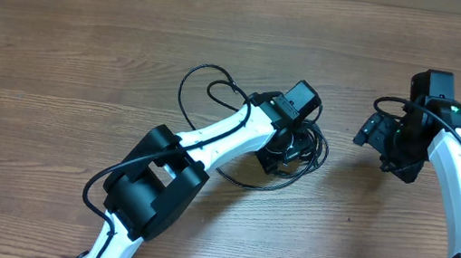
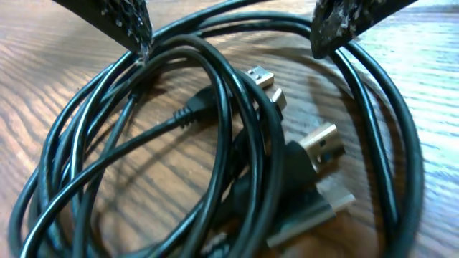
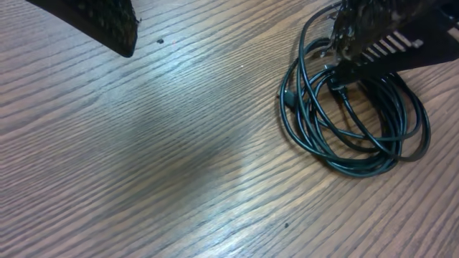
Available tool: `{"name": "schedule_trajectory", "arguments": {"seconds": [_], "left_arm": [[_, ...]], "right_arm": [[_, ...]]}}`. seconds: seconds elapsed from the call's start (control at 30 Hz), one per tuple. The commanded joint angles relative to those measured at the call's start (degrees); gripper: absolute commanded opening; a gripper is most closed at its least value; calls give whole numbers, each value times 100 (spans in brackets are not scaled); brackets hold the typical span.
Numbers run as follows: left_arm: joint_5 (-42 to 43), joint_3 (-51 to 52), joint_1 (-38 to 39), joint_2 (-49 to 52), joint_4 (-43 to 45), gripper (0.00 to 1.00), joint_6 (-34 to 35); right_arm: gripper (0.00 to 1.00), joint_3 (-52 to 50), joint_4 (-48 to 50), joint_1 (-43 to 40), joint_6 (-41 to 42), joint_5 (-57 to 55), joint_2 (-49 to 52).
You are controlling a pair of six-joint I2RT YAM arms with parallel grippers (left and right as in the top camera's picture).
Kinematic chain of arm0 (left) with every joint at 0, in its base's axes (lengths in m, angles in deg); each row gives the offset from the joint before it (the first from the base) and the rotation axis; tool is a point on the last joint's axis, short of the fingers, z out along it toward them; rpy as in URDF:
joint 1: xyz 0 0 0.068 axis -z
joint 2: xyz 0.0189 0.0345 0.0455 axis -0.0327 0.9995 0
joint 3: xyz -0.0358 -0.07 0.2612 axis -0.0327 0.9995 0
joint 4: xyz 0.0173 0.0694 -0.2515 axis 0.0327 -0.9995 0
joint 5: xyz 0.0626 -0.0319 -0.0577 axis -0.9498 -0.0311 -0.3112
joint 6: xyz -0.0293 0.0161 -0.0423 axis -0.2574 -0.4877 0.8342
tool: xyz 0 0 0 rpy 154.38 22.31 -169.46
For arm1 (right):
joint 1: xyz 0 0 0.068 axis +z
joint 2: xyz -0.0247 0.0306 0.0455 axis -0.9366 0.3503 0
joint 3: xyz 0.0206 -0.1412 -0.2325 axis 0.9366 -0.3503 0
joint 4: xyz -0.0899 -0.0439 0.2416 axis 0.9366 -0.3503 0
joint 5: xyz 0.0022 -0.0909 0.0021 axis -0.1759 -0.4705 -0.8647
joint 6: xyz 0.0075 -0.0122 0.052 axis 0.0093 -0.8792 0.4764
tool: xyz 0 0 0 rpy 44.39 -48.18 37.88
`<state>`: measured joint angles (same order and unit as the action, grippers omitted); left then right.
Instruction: Untangle cables
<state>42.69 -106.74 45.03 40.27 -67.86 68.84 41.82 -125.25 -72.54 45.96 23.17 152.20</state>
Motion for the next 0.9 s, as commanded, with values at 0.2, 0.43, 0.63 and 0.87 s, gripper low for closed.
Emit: {"name": "schedule_trajectory", "arguments": {"seconds": [0.2,0.43,0.63,0.87], "left_arm": [[-752,-22,61,55,44,66,94],[-874,-20,153,55,149,58,94],[-876,-13,232,55,146,57,96],[-1174,24,280,55,125,59,90]], "right_arm": [[85,157,-42,-46,-61,57,-68],[85,157,-92,-46,-61,57,-68],[85,160,-101,-46,-61,57,-68],[85,157,-142,-46,-61,55,-68]]}}
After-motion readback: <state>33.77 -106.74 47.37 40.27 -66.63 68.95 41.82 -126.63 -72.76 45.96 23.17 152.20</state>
